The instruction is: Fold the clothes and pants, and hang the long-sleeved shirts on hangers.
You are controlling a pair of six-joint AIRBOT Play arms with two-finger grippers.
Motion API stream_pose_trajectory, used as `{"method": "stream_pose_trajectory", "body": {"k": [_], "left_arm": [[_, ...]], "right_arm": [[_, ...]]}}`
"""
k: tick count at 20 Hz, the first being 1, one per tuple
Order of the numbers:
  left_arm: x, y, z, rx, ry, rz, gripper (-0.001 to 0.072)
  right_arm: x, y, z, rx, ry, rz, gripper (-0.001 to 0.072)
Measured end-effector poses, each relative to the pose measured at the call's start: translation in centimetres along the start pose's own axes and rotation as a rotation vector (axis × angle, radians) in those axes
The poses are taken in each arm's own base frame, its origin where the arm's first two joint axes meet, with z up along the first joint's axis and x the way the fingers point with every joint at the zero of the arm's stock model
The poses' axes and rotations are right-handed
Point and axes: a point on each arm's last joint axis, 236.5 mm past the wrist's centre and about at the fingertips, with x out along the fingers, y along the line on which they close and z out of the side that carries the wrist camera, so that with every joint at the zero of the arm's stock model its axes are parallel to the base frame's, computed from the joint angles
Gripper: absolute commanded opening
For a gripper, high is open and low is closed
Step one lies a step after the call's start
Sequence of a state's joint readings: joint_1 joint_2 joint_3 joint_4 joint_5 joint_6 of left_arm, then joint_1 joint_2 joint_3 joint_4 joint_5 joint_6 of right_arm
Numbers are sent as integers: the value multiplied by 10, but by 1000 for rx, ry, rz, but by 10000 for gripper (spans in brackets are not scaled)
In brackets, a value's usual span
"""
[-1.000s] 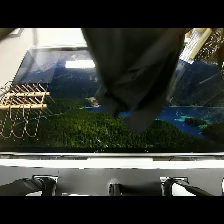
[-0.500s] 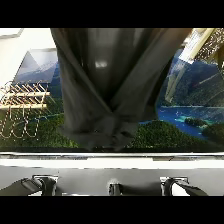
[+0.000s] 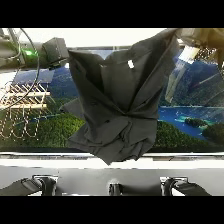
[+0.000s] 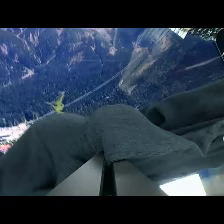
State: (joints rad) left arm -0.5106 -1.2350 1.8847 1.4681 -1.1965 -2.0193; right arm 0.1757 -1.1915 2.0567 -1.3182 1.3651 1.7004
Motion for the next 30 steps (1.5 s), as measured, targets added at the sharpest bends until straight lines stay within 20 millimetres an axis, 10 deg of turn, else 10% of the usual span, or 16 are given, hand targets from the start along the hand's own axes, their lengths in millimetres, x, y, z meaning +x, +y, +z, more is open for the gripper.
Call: {"method": "stream_pose_trajectory", "body": {"k": [4, 10, 15, 22, 30], "left_arm": [[-17, -21, 23, -10, -107, -74, 20], [-92, -47, 51, -50, -261, -177, 19], [-107, -32, 17, -104, -134, -117, 19], [-38, 20, -66, -164, 164, 83, 19], [43, 65, -193, -263, 422, 242, 19]], "right_arm": [[-17, 2, 19, -6, -102, -47, 25], [-93, 21, 51, -10, -319, -18, 23], [-120, 37, 34, 6, -289, 38, 22], [-47, 0, -58, 84, 85, -70, 22], [17, -50, -229, 320, 395, -193, 22]]}}
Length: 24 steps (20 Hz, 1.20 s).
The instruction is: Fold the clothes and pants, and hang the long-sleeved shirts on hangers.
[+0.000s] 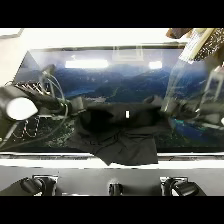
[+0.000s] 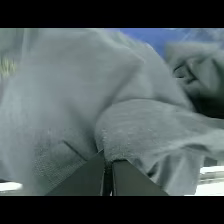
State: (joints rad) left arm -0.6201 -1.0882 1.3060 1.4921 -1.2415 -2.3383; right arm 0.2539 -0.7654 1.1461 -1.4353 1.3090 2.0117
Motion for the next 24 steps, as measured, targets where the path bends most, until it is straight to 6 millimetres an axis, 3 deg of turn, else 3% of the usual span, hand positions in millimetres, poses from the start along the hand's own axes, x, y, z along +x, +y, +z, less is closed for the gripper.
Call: {"method": "stream_pose_trajectory", "body": {"k": [2, 5, 12, 18, 21, 24], "left_arm": [[19, 6, -11, -13, 18, 12, 19], [36, 7, -13, -26, 9, 0, 19], [59, -11, 11, -43, -81, -82, 19], [69, 5, 32, -50, -130, -48, 19], [73, 13, 35, -20, -135, -16, 19], [75, 24, 33, 7, -116, 29, 19]], "right_arm": [[20, -8, -21, 40, 44, -2, 22], [37, -23, -30, 68, 52, -41, 22], [92, -31, -5, 93, 7, -68, 22], [139, -29, 20, 7, -9, -74, 21], [141, -22, 20, -148, 11, -93, 19], [129, -11, 1, -319, 40, -134, 20]]}}
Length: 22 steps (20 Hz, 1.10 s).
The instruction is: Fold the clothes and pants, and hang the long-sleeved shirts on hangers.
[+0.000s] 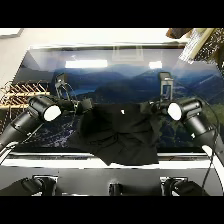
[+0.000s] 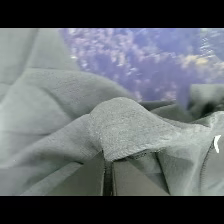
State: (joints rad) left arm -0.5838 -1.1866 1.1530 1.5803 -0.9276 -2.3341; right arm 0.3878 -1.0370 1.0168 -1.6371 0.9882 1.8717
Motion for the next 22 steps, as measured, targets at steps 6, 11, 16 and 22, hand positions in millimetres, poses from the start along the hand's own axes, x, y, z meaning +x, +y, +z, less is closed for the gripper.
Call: {"method": "stream_pose_trajectory", "body": {"k": [6, 11, 16, 22], "left_arm": [[0, 18, -9, 76, 43, 77, 19], [-1, 17, -14, 135, 53, 80, 25], [-10, 22, -11, 144, 72, 102, 340], [-73, 80, 18, 146, 73, 207, 340]], "right_arm": [[-38, 2, -32, 65, 2, -35, 22], [-50, 6, -37, 104, -9, -13, 24], [-52, 14, -42, 112, 8, 20, 24], [-46, 17, -44, 78, 29, 26, 24]]}}
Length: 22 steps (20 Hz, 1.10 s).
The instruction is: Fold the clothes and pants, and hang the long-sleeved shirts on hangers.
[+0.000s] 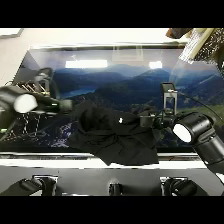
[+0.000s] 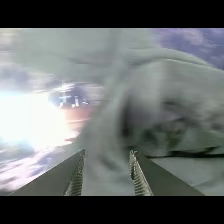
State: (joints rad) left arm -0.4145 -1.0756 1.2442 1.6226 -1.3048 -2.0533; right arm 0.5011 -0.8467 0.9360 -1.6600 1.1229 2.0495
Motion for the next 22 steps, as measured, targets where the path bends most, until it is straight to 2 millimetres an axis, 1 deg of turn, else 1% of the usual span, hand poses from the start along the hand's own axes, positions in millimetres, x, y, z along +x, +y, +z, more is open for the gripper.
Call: {"method": "stream_pose_trajectory", "body": {"k": [2, 3, 4, 5, 7, 9, 11, 14, 17, 19, 22], "left_arm": [[-22, 44, 0, -29, -22, 58, 352], [-30, 67, -4, -41, -27, 93, 532], [-36, 91, -11, -50, -19, 130, 698], [-39, 113, -22, -62, 1, 167, 673], [-41, 146, -44, -95, 52, 222, 675], [-37, 168, -63, -151, 103, 258, 677], [-30, 188, -74, -219, 123, 283, 676], [-14, 216, -75, -312, 101, 267, 676], [7, 247, -76, -380, 111, 233, 677], [23, 262, -78, -378, 138, 205, 676], [49, 274, -80, -308, 179, 169, 676]], "right_arm": [[3, 0, -1, -7, 8, -4, 24], [4, 0, -1, -11, 10, -5, 24], [4, 0, -1, -14, 11, -5, 24], [5, 0, -1, -14, 12, -5, 24], [5, 0, -1, -14, 12, -5, 24], [6, 0, -1, -15, 14, -6, 24], [6, 0, -3, -15, 21, -6, 24], [6, 0, -3, -16, 23, -7, 24], [6, -1, -5, -16, 28, -10, 24], [6, -2, -6, -17, 33, -14, 24], [5, -3, -7, -17, 39, -19, 24]]}}
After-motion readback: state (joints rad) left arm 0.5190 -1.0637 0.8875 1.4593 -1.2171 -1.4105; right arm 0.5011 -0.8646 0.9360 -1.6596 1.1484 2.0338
